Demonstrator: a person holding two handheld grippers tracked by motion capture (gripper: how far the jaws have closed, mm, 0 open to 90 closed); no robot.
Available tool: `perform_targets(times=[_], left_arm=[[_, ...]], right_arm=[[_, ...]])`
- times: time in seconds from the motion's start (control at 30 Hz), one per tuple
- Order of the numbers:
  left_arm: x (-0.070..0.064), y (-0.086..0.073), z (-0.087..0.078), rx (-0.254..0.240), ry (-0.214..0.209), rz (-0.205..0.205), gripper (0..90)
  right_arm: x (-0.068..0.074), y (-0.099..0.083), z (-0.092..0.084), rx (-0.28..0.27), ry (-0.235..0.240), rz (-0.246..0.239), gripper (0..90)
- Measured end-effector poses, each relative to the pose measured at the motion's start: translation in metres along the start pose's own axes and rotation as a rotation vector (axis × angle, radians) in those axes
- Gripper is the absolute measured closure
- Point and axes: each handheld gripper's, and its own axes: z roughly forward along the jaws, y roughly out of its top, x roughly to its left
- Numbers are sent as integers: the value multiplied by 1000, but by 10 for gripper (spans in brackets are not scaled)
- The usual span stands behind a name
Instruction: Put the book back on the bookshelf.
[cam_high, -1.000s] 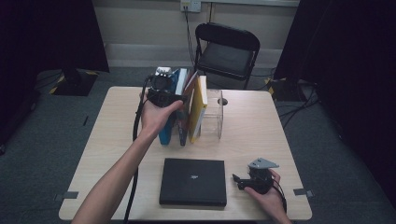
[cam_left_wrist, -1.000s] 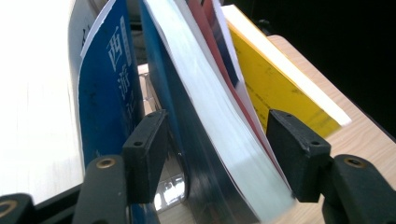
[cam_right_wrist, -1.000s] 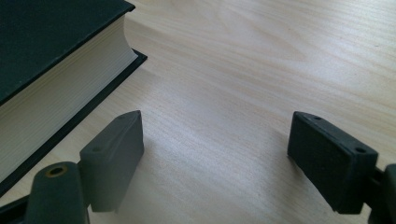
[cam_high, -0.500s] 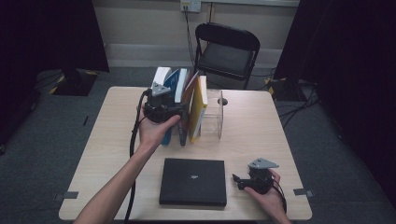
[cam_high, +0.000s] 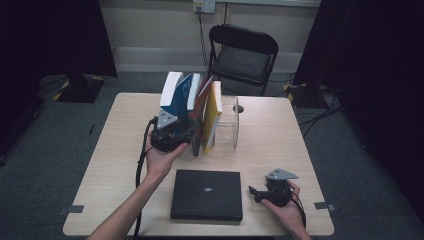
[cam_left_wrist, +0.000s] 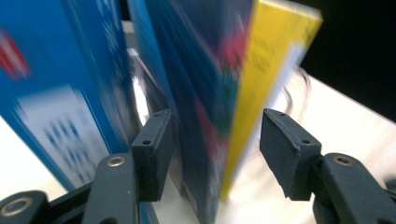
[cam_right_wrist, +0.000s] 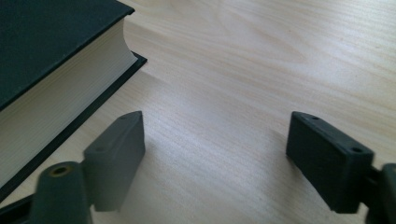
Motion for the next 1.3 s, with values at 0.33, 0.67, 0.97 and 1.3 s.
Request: perform_targets(times=[0.33, 0.67, 0.97, 1.3], left_arm=[[7, -65, -14, 131, -9, 12, 380], [12, -104, -27, 224, -30, 2, 354], [2, -118, -18, 222, -65, 93, 340], [3, -120, -17, 213, -74, 90, 313]], right_arm=[[10, 31, -14, -113, 47, -8, 400], [25, 113, -14, -294, 102, -8, 458], [40, 184, 11, -369, 125, 6, 446], [54, 209, 34, -367, 74, -20, 547]])
